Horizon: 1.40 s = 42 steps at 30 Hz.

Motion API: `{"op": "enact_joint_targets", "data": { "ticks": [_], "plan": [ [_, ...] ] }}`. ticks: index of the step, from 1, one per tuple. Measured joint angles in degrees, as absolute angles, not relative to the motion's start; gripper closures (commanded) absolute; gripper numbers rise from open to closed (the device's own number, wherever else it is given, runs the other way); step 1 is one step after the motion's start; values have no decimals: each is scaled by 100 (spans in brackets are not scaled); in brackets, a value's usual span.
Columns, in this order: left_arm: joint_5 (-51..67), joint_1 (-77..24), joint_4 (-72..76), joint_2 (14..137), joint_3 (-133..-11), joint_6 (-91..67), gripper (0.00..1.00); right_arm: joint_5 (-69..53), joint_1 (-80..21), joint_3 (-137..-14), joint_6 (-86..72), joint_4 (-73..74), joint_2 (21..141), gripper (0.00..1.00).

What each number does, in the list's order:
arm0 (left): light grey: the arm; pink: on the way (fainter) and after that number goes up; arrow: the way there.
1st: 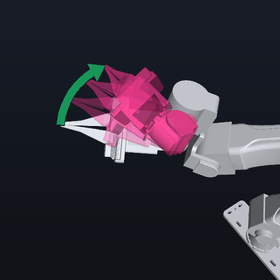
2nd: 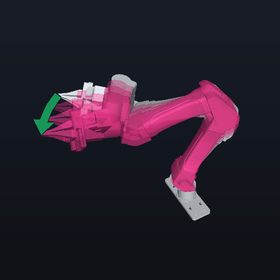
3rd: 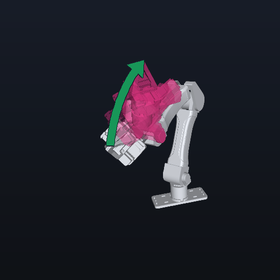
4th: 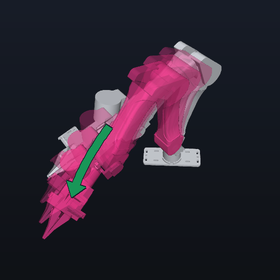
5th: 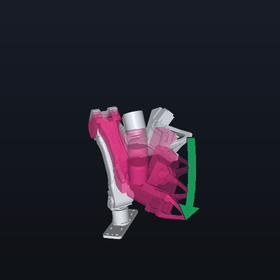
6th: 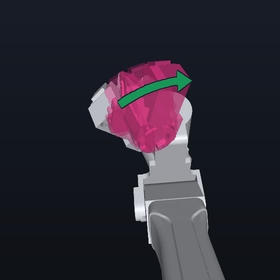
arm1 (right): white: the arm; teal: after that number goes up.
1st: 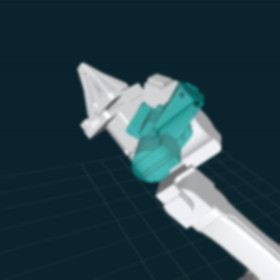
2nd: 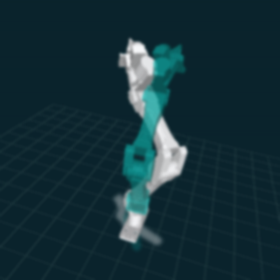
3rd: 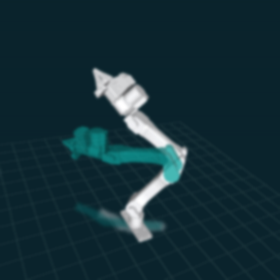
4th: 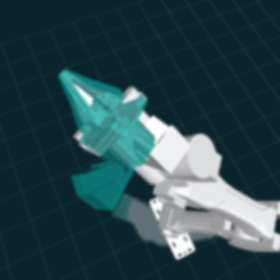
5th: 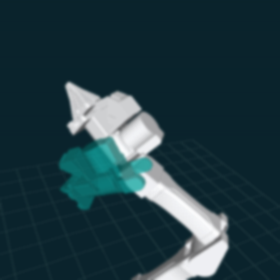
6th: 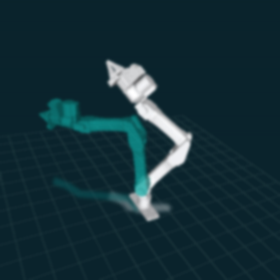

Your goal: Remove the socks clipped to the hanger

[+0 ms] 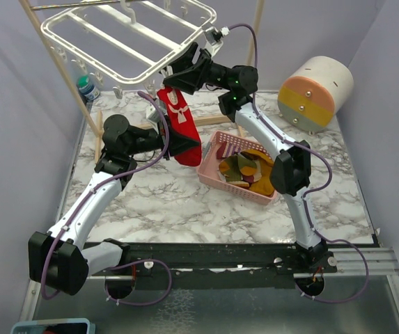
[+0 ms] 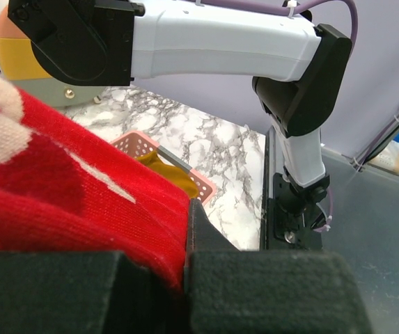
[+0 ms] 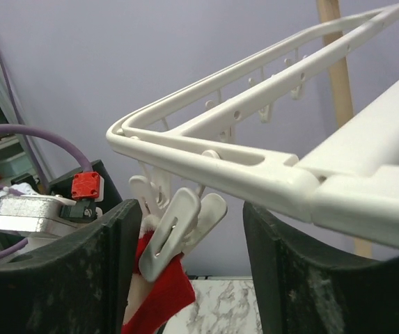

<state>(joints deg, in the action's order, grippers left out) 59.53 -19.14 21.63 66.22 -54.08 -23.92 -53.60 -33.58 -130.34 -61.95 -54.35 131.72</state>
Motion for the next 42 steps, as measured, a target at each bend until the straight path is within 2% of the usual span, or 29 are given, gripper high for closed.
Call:
{"op": "enact_joint_targets", "data": {
  "ticks": [6,11,13,17,20,25,26,27,29,32,33,35,42],
  "plan": [
    [5953,-1914,2062,6622,-5408,-2349,100,-5349,-3358,-13037,-6191,-5435,13172,50],
    [5953,-1914,2045,6622,-5408,-2327,100,-5341,-3367,-13037,-6200,-5437,13172,53],
    [5955,-1914,2040,6622,-5408,-2314,100,-5336,-3367,-13037,-6211,-5443,13172,59],
    [5972,-1914,1986,6617,-5408,-2294,100,-5310,-3367,-13037,-6237,-5450,13172,85],
    [6029,-1916,1874,6611,-5408,-2283,100,-5207,-3365,-13037,-6252,-5446,13172,97],
    [6069,-1922,1739,6611,-5408,-2259,100,-5127,-3358,-13037,-6250,-5439,13172,99],
    [6069,-1922,1732,6611,-5408,-2250,100,-5120,-3358,-13037,-6250,-5439,13172,96],
    [6066,-1922,1723,6611,-5408,-2244,100,-5111,-3358,-13034,-6252,-5439,13172,84],
    [6066,-1922,1708,6611,-5408,-2224,100,-5109,-3358,-13019,-6252,-5450,13172,53],
    [6066,-1922,1702,6611,-5408,-2193,100,-5124,-3358,-12873,-6261,-5524,13150,13],
    [6066,-1922,1702,6611,-5408,-2187,100,-5135,-3361,-12787,-6274,-5546,13133,6],
    [6066,-1922,1699,6611,-5408,-2171,100,-5166,-3361,-12569,-6252,-5570,13102,1],
    [6062,-1922,1695,6611,-5398,-2075,100,-5179,-3251,-11163,-5935,-5433,12521,0]
  ]
}}
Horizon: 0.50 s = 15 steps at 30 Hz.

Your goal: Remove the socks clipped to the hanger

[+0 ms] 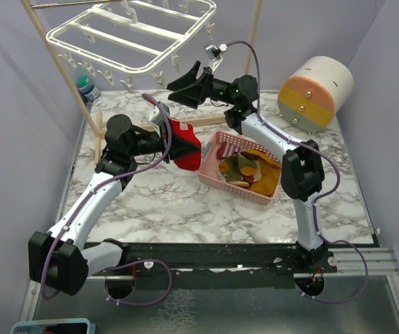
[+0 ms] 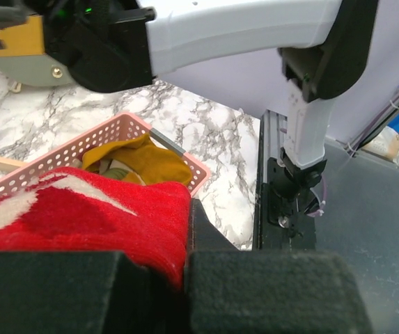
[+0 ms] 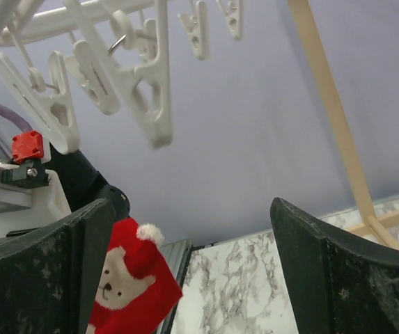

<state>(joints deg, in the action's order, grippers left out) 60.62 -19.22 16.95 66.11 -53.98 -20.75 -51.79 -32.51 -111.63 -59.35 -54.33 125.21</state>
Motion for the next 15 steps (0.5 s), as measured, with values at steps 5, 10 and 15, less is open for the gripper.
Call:
{"op": "enact_joint_targets", "data": {
  "ticks": [5,10,15],
  "plan": [
    [6031,-1927,1691,6674,-5306,-1955,100,-4976,-2978,-9819,-5352,-4993,11544,0],
    [5833,-2056,1678,6989,-5275,-1802,100,-4501,-2547,-8584,-4703,-4473,10403,0],
    [5345,-2668,1643,7550,-5345,-1503,100,-3732,-2075,-7544,-3988,-3651,9233,0]
  ]
}}
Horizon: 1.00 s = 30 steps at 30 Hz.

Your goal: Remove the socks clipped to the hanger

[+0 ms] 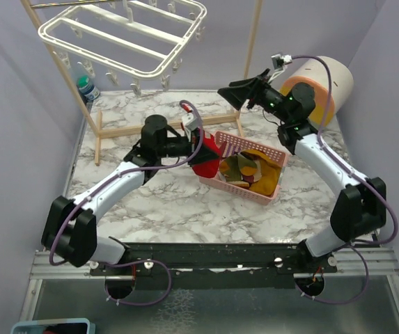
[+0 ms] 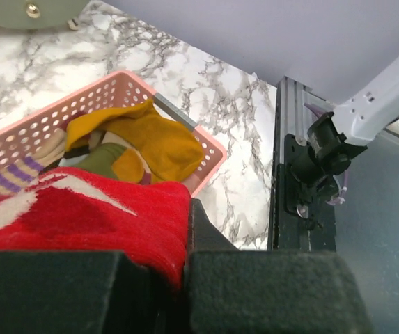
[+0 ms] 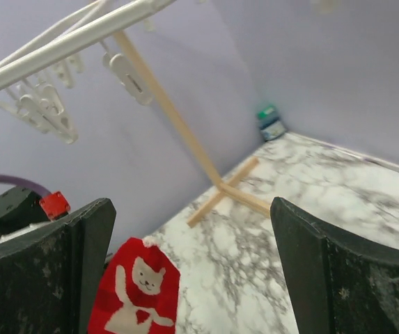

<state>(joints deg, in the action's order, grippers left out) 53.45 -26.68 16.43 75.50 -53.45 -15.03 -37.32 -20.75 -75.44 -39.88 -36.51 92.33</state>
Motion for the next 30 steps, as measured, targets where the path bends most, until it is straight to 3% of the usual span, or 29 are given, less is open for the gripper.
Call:
{"op": "enact_joint_targets", "data": {
  "ticks": [13,21,30],
  "plan": [
    [2978,-3793,397,9819,-7736,-104,100,-2182,-851,-6632,-2469,-1334,6864,0],
    [1092,-4672,-996,10906,-8986,958,100,-1975,-812,-6307,-2189,-637,6772,0],
    [-281,-5201,-1979,11445,-9218,1374,100,-1328,-707,-6309,-1933,-69,6768,0]
  ]
}}
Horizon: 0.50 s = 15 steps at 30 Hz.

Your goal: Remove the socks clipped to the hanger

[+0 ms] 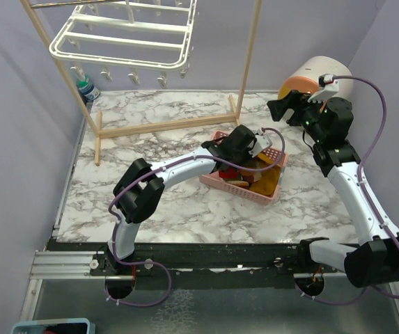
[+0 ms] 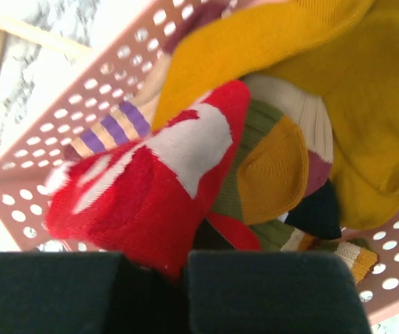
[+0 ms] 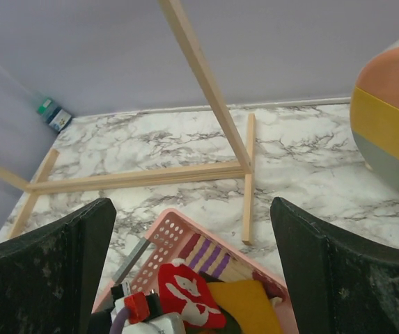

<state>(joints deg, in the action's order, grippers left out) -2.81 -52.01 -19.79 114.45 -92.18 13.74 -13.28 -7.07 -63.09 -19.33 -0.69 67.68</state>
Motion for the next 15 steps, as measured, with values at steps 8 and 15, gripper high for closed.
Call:
{"op": "enact_joint_targets", "data": {
  "ticks": [8,15],
  "plan": [
    [-989,-5301,-2322,11502,-8722,1466,23,-519,-749,-6337,-1938,250,6687,0],
    [-1293,-5277,-2270,11526,-8493,1361,1,-244,-749,-6337,-1940,320,6563,0]
  ]
}}
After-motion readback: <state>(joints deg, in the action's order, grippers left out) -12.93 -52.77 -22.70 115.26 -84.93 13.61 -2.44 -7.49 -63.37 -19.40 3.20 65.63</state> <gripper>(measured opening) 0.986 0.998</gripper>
